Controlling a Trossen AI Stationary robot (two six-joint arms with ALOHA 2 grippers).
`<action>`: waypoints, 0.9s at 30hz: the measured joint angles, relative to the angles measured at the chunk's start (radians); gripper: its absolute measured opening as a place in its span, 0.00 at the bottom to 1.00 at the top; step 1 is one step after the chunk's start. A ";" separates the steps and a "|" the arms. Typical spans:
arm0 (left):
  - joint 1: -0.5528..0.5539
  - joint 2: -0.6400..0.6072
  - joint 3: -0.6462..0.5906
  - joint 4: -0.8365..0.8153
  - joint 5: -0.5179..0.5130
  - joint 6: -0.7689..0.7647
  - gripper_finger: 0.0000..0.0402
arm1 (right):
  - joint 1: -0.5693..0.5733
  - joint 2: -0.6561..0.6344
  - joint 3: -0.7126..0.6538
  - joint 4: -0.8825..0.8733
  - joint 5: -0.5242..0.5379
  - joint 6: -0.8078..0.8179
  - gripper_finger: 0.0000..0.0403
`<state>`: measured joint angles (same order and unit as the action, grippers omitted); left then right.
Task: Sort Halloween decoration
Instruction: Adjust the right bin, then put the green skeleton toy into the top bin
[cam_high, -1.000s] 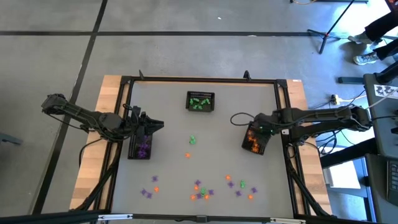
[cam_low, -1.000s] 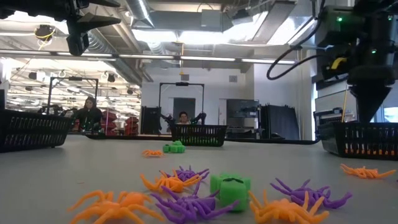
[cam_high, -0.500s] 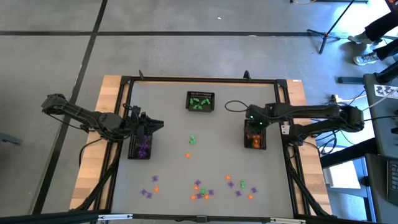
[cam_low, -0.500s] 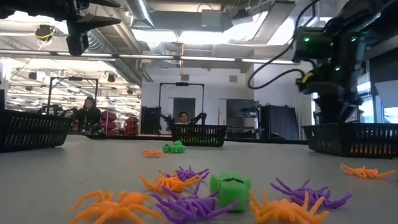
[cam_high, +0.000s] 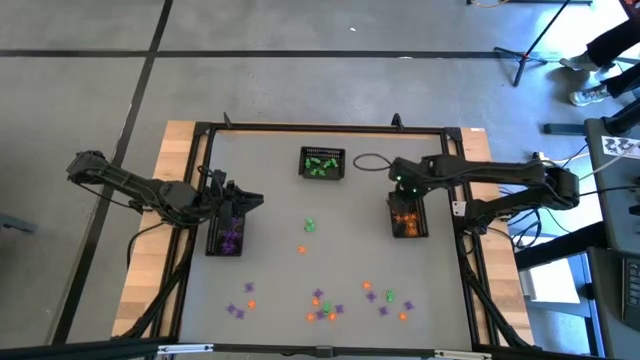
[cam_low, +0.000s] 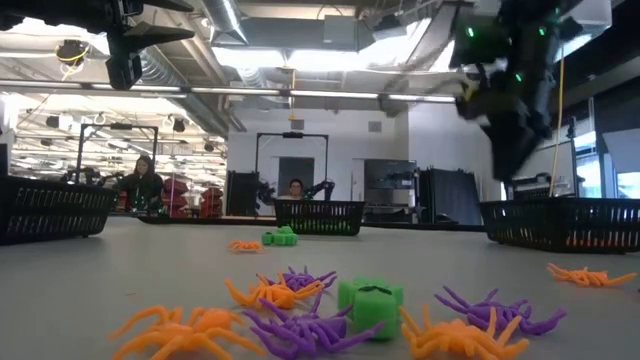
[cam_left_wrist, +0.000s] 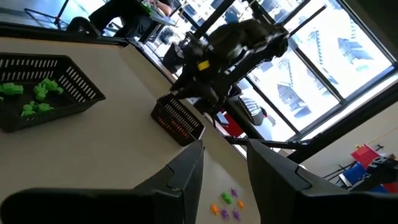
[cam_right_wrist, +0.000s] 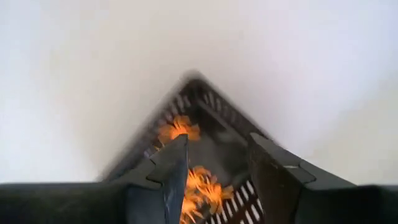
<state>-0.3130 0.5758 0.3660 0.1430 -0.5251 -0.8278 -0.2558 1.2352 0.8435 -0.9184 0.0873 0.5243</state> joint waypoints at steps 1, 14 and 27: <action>0.000 0.000 0.000 0.000 -0.001 0.003 0.29 | 0.000 -0.002 0.027 0.002 0.008 0.001 0.41; 0.000 0.000 0.000 0.000 -0.015 0.008 0.29 | 0.098 0.079 0.144 0.651 -0.026 -0.032 0.41; 0.000 0.000 0.000 0.000 -0.018 -0.001 0.29 | 0.230 0.478 0.368 0.702 -0.019 0.009 0.41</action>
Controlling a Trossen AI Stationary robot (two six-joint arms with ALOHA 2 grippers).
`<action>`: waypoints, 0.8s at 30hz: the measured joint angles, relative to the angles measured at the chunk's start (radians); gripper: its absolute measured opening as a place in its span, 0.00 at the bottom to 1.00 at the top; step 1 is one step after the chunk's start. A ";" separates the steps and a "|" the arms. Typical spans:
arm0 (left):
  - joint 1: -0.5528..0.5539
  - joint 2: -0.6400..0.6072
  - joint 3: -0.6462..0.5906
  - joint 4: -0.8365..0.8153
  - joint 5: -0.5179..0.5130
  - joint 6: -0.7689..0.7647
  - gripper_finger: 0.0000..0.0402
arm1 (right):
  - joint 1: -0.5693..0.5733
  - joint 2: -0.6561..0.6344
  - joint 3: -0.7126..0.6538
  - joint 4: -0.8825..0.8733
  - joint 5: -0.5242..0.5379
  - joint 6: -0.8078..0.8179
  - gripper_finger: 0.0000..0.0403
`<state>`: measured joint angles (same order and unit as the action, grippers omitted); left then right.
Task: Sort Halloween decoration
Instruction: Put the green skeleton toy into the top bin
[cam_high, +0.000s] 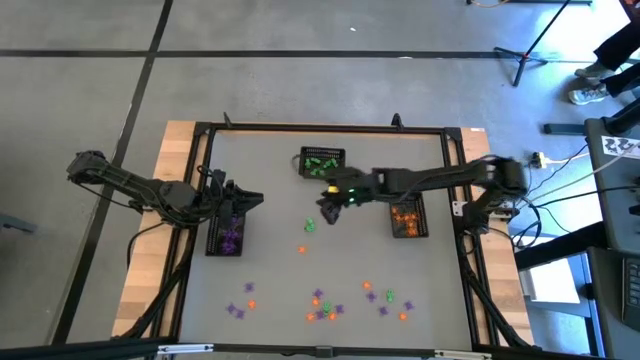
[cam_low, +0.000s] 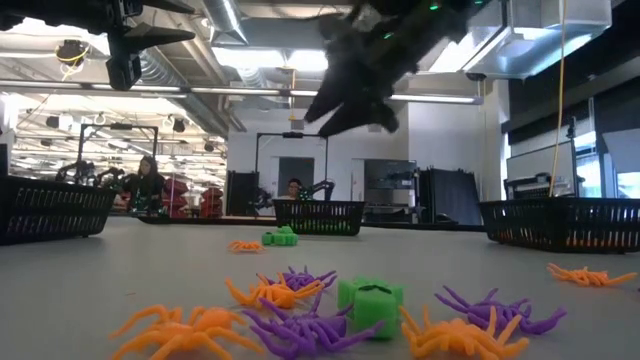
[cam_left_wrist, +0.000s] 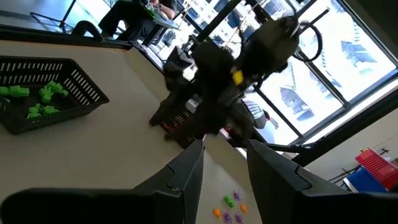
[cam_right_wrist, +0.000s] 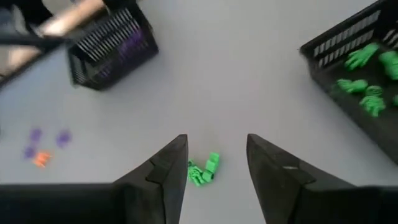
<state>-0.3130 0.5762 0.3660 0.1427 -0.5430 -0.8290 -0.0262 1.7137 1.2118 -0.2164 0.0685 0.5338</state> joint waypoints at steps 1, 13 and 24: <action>0.000 0.000 0.000 0.000 0.000 -0.002 0.29 | 0.007 0.034 0.033 -0.034 -0.001 -0.014 0.41; 0.000 0.000 0.000 0.001 0.004 -0.010 0.29 | 0.047 0.372 0.316 -0.242 -0.017 -0.014 0.41; 0.000 0.000 0.000 0.001 0.009 -0.029 0.29 | 0.060 0.438 0.329 -0.301 -0.034 0.008 0.37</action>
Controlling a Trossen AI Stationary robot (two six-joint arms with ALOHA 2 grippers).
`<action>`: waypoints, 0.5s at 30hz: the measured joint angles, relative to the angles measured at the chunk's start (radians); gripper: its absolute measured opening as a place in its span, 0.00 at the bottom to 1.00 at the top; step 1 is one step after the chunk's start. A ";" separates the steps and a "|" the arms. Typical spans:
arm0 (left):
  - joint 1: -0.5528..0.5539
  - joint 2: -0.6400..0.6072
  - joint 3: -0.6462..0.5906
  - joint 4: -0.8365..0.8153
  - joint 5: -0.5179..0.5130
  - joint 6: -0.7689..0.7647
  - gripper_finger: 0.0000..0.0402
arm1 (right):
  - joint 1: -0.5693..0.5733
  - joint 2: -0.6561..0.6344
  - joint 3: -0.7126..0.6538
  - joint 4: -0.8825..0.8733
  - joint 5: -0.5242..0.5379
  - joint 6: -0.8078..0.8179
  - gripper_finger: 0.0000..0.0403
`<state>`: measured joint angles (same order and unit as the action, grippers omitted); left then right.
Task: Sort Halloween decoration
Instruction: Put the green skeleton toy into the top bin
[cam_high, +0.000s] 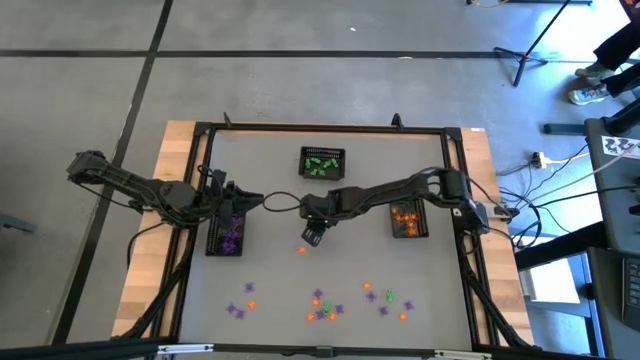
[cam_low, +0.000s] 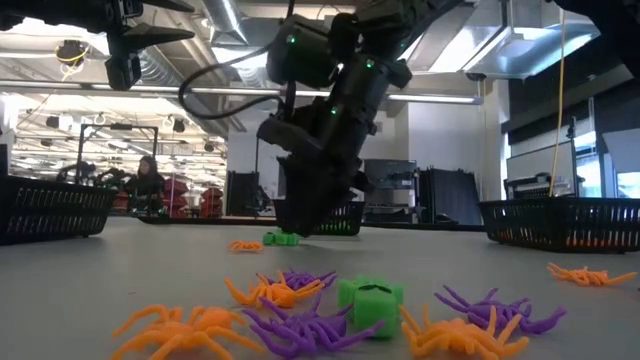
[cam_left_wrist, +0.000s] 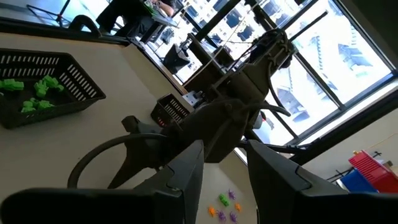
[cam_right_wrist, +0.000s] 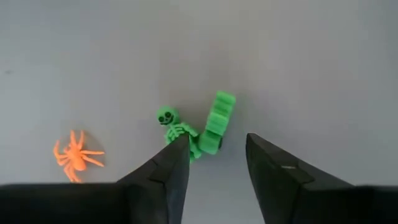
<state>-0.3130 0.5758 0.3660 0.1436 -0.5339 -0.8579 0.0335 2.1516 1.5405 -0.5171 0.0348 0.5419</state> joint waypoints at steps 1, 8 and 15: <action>0.000 0.000 0.000 -0.001 0.000 0.001 0.29 | 0.000 0.006 0.001 0.005 0.000 0.000 0.35; 0.000 0.000 0.000 0.000 0.000 0.001 0.29 | -0.002 0.012 0.002 0.005 -0.047 -0.019 0.07; 0.000 0.000 0.000 -0.001 0.000 0.003 0.29 | -0.010 -0.033 -0.003 -0.026 -0.107 -0.052 0.04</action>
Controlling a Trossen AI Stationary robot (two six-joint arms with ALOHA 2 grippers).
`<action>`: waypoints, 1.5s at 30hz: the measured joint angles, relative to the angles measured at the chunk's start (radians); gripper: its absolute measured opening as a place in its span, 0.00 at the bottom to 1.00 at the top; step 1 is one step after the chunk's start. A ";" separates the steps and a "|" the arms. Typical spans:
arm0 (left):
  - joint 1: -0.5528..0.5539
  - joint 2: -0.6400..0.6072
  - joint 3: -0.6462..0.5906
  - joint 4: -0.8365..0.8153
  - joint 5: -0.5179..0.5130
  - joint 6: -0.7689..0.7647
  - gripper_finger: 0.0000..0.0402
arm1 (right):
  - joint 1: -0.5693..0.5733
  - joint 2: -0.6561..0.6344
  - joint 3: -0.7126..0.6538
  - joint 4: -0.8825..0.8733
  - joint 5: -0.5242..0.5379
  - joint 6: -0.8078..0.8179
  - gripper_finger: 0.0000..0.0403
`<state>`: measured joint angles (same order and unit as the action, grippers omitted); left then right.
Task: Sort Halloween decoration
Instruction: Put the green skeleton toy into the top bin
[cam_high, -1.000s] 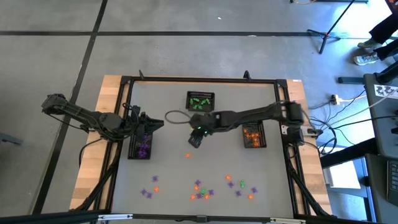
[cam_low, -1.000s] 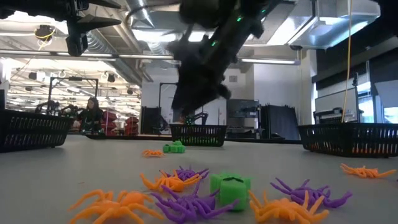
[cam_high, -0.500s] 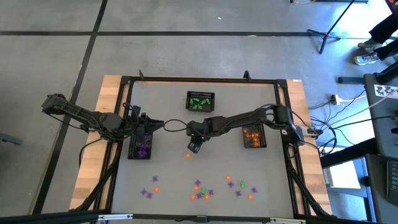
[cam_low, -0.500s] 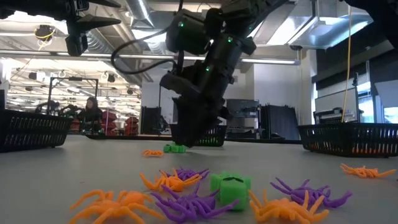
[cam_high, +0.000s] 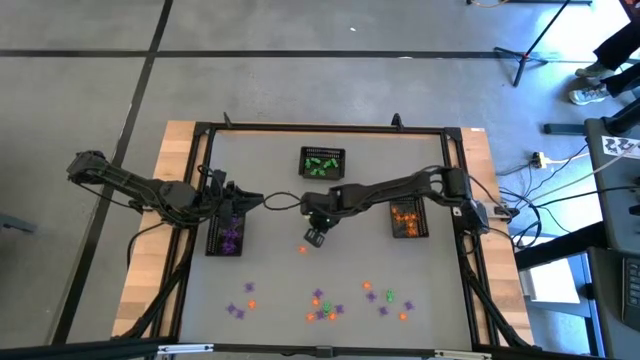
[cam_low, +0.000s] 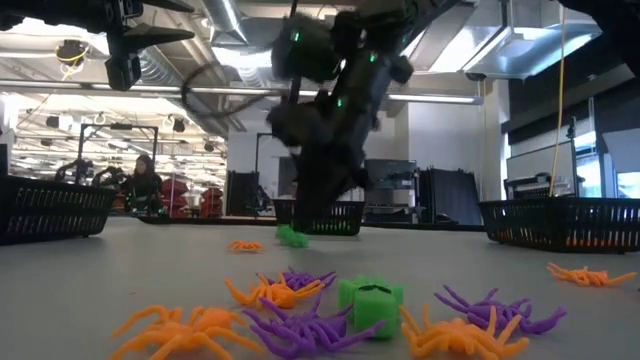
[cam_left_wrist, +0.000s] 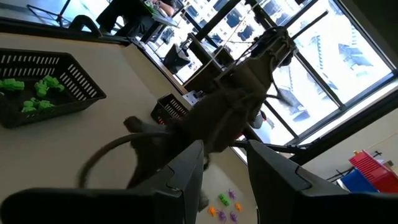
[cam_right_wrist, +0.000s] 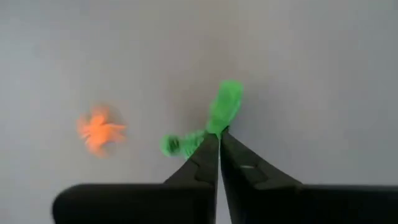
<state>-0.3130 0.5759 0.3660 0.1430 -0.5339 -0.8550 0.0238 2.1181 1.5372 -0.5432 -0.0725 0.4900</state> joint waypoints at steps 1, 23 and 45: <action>0.000 0.000 0.000 0.000 0.000 0.000 0.29 | -0.002 -0.016 0.000 0.004 0.000 -0.002 0.02; 0.000 0.000 0.000 0.000 0.000 0.025 0.29 | -0.090 -0.128 0.002 0.007 -0.035 -0.025 0.19; 0.000 0.000 0.000 0.000 0.000 0.026 0.29 | 0.008 0.067 0.007 0.030 0.050 0.081 0.27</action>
<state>-0.3127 0.5762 0.3660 0.1425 -0.5343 -0.8291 0.0322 2.1849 1.5437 -0.5136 -0.0222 0.5705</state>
